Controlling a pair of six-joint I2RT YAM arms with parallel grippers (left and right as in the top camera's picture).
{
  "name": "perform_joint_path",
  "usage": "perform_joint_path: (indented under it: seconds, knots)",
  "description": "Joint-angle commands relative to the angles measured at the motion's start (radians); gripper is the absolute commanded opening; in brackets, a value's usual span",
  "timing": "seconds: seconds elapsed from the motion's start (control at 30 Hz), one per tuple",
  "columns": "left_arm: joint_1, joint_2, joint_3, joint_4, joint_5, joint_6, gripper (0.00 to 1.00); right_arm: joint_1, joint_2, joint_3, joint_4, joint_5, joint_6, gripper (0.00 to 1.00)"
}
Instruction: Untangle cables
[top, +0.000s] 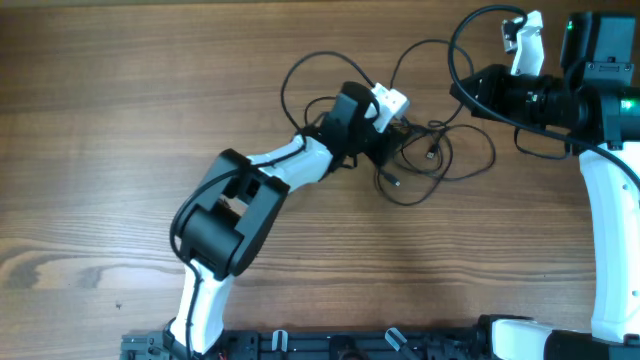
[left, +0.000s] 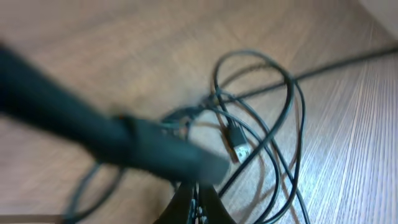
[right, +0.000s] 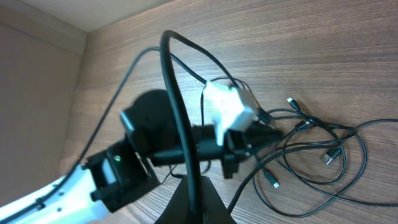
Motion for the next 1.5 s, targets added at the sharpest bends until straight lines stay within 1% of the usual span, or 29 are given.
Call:
perform_joint_path:
  seconds: [0.0,0.03,0.07,0.1,0.17,0.2,0.23,0.27,0.3,0.43,0.67,0.8,0.9,0.93,1.03,1.07,1.1,1.13,1.2,1.27,1.33,1.47]
  knots:
    - [0.022,-0.077,0.016,0.003,0.012,-0.006,0.04,0.004,-0.024,0.013,0.0,0.005,-0.02,0.04]
    - [0.022,-0.077,0.016,0.002,0.03,-0.006,0.11,0.004,-0.024,0.013,0.0,0.005,-0.02,0.04]
    - [0.022,-0.077,0.016,-0.009,0.056,-0.006,0.37,0.004,-0.024,0.013,0.0,0.005,-0.02,0.04]
    - [0.019,-0.077,0.016,-0.02,0.058,-0.006,0.45,0.004,-0.024,0.013,0.0,0.005,-0.019,0.04]
    - [0.012,-0.077,0.016,-0.028,0.058,0.002,0.53,0.004,-0.024,0.013,-0.001,0.004,-0.02,0.04]
    - [0.01,-0.075,0.016,-0.027,0.058,0.005,0.56,0.004,-0.024,0.013,-0.001,0.0,-0.02,0.04]
    - [0.006,-0.072,0.016,-0.026,0.057,0.005,0.62,0.004,-0.024,0.013,0.0,-0.003,-0.019,0.05]
    - [0.006,-0.068,0.016,-0.027,0.055,0.005,0.64,0.004,-0.024,0.013,0.0,-0.003,-0.019,0.04]
    - [0.005,-0.063,0.016,-0.027,0.055,0.005,0.68,0.004,-0.024,0.013,0.0,-0.003,-0.019,0.04]
    - [0.001,-0.029,0.016,-0.026,0.055,0.005,0.7,0.004,-0.027,0.013,-0.001,-0.003,-0.017,0.04]
    - [-0.023,0.017,0.016,0.007,0.055,0.005,0.66,0.004,-0.029,0.013,-0.001,-0.003,-0.017,0.04]
    - [-0.038,0.042,0.016,0.027,0.054,0.005,0.66,0.004,-0.029,0.013,-0.001,-0.003,-0.017,0.04]
    - [-0.044,0.058,0.016,0.033,0.05,0.005,0.62,0.004,-0.029,0.013,-0.002,-0.003,-0.017,0.04]
    - [-0.045,0.064,0.016,0.036,0.042,0.005,0.59,0.004,-0.029,0.013,-0.002,-0.003,-0.017,0.04]
    - [-0.045,0.08,0.016,0.039,0.023,0.005,0.53,0.004,-0.029,0.013,-0.003,-0.003,-0.017,0.04]
    - [-0.046,0.087,0.016,0.04,0.022,0.005,0.45,0.004,-0.029,0.013,-0.005,-0.003,-0.017,0.04]
    - [-0.046,0.093,0.016,0.042,0.022,0.005,0.12,0.004,-0.029,0.013,-0.005,-0.003,-0.017,0.04]
    - [-0.046,0.097,0.016,0.042,0.02,0.001,0.04,0.004,-0.029,0.013,-0.005,-0.003,-0.016,0.04]
    - [-0.046,0.098,0.016,0.042,0.014,0.0,0.04,0.004,-0.029,0.013,-0.006,-0.002,-0.017,0.04]
    - [-0.04,0.093,0.022,0.041,-0.029,-0.008,0.04,0.004,-0.029,0.013,-0.009,-0.002,-0.018,0.04]
    - [-0.025,0.075,0.03,0.035,-0.027,-0.03,0.04,0.004,-0.029,0.013,-0.01,0.004,-0.019,0.04]
    - [0.01,-0.024,0.032,0.006,-0.021,-0.024,0.04,0.004,-0.029,0.013,-0.016,0.086,-0.015,0.04]
